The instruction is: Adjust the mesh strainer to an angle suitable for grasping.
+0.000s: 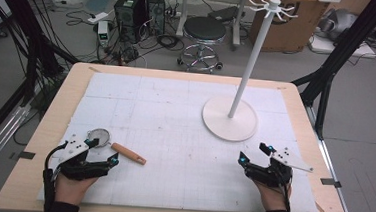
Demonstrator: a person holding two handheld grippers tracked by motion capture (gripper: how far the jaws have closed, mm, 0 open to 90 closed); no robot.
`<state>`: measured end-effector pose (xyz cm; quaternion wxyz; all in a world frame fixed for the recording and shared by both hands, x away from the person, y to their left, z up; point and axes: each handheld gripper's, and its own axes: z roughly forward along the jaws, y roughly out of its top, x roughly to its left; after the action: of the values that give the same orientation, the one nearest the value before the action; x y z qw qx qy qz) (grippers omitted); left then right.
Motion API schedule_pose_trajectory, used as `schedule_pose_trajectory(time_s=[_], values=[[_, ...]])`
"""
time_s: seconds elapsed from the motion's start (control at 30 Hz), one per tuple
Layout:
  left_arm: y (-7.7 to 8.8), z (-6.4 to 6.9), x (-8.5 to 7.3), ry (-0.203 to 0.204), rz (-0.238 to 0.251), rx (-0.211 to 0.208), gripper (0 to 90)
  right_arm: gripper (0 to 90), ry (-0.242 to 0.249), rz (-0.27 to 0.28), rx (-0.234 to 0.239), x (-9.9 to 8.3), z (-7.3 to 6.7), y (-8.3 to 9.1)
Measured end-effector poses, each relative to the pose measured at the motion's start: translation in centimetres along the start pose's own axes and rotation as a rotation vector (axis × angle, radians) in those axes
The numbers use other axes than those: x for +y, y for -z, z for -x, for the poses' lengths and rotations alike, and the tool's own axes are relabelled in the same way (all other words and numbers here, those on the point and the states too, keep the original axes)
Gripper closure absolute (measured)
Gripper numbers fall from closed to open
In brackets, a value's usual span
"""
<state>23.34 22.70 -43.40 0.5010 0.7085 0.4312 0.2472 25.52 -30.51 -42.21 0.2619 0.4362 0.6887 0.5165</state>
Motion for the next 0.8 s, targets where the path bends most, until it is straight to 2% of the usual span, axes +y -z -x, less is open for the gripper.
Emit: schedule_pose_trajectory(time_s=[0.1,0.17,0.27,0.5,0.57,0.6,0.63,0.8], values=[[0.22,0.15,0.11,-0.009,0.026,-0.001,14.2,15.7,-0.027,0.010,0.051,0.04,-0.12,-0.10],[0.53,0.31,0.21,-0.021,0.055,-0.012,14.2,15.7,-0.028,0.011,0.067,0.06,-0.27,-0.14],[0.53,0.37,0.21,-0.025,0.058,-0.016,14.2,15.7,-0.033,0.016,0.089,0.15,-0.44,-0.20],[0.61,0.31,0.21,-0.004,0.063,-0.044,14.2,15.7,-0.014,0.011,0.097,0.16,-0.70,-0.43],[0.57,0.35,0.18,-0.003,0.054,-0.047,14.3,15.7,-0.015,0.009,0.096,0.14,-0.73,-0.43],[0.52,0.33,0.12,-0.008,0.035,-0.075,16.2,15.7,-0.013,0.013,0.095,0.13,-0.72,-0.44],[0.52,0.33,0.12,-0.008,0.035,-0.075,19.0,15.7,-0.018,0.006,0.097,0.11,-0.80,-0.42],[0.38,0.27,-0.05,0.000,0.015,-0.100,20.1,15.7,-0.002,-0.001,0.096,0.07,-0.81,-0.53]])
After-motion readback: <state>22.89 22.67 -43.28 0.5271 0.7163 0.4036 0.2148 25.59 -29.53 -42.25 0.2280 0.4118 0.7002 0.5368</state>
